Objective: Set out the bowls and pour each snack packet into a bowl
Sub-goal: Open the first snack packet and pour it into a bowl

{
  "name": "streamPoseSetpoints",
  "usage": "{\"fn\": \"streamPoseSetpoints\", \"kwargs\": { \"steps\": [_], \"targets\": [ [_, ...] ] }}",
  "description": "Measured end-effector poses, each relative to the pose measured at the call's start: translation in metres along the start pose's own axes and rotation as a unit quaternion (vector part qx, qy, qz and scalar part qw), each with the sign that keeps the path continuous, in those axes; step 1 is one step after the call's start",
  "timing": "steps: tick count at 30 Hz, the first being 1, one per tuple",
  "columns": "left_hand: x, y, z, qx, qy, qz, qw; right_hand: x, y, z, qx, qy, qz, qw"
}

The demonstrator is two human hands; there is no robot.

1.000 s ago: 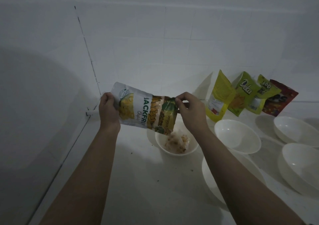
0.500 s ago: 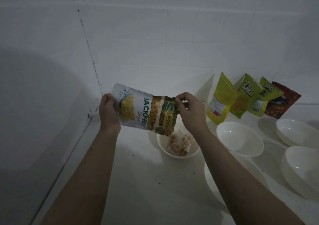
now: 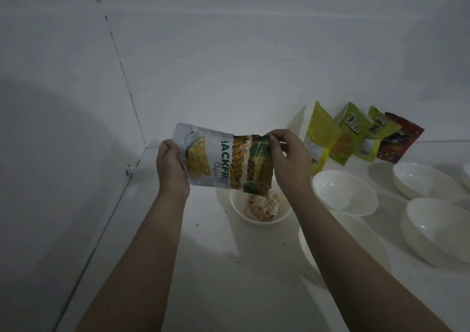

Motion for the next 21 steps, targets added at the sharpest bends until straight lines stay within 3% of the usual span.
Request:
{"fn": "streamPoseSetpoints", "kwargs": {
  "steps": [9, 21],
  "targets": [
    [-0.035, 0.047, 0.075, -0.07, 0.006, -0.02, 0.997, 0.035, -0.006, -0.085, 0.059, 0.019, 0.043, 0.997],
    [-0.062, 0.088, 0.166, -0.007, -0.028, 0.036, 0.999, 0.091, -0.073, -0.157, -0.014, 0.052, 0.002, 0.999]
  ]
}}
Point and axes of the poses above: each hand's wrist, its own y-axis away from the middle knuckle, its own z-axis out of the palm, x = y × z, the point moved 8 cm from there along -y, towards the middle knuckle, and after that the axes turned 10 degrees about z, right-handed, at the moved point
